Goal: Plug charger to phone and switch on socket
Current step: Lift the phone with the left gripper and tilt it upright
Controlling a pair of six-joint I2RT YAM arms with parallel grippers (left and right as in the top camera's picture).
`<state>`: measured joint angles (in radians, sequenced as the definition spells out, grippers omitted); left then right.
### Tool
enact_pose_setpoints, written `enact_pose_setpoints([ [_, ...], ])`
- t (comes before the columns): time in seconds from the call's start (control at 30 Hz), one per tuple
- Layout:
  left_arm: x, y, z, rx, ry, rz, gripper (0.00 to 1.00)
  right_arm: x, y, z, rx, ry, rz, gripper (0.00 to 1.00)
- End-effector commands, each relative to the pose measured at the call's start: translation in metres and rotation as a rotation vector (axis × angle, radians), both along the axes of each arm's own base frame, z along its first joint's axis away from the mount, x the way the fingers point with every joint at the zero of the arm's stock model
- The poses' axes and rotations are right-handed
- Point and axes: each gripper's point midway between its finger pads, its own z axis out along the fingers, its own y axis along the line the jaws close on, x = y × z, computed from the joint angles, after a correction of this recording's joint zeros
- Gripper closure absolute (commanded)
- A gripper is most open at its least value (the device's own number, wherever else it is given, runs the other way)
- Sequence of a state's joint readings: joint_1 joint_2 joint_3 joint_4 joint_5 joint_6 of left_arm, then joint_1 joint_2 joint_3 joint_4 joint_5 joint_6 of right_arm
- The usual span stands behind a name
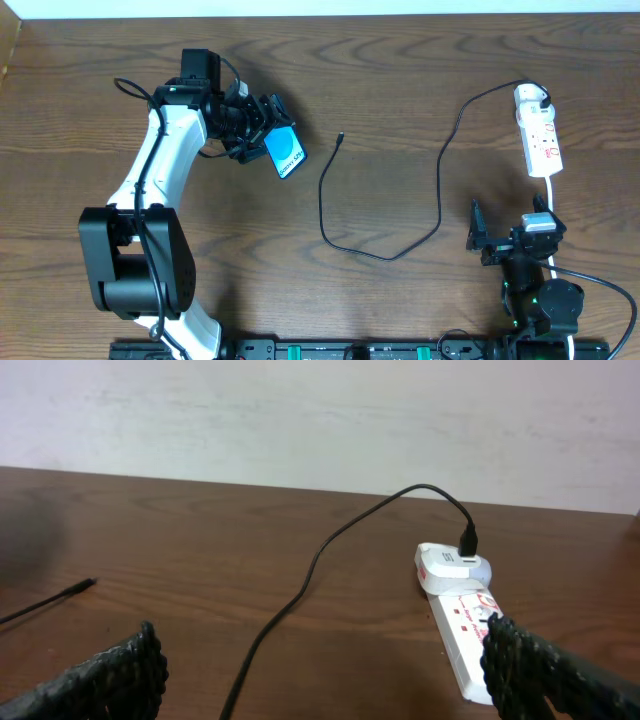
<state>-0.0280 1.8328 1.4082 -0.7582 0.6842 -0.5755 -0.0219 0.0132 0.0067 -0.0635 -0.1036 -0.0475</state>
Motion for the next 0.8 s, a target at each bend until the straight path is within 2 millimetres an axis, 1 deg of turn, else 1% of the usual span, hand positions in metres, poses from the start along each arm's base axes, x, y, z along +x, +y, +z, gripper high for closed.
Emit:
enact_pose_setpoints([
  [0.0, -0.001, -0.005, 0.016, -0.048, -0.012, 0.013, 0.25, 0.000, 0.002, -0.002, 0.007, 0.006, 0.006, 0.01],
  [0.37, -0.001, -0.005, 0.016, -0.050, -0.007, 0.020, 0.25, 0.000, 0.002, -0.002, 0.007, 0.006, 0.006, 0.01],
  [0.6, -0.001, -0.005, 0.016, -0.083, 0.077, 0.122, 0.26, 0.000, 0.002, -0.002, 0.007, 0.006, 0.006, 0.01],
  [0.77, -0.005, -0.018, 0.028, -0.194, 0.127, 0.129, 0.26, 0.000, 0.002, -0.002, 0.007, 0.006, 0.006, 0.01],
])
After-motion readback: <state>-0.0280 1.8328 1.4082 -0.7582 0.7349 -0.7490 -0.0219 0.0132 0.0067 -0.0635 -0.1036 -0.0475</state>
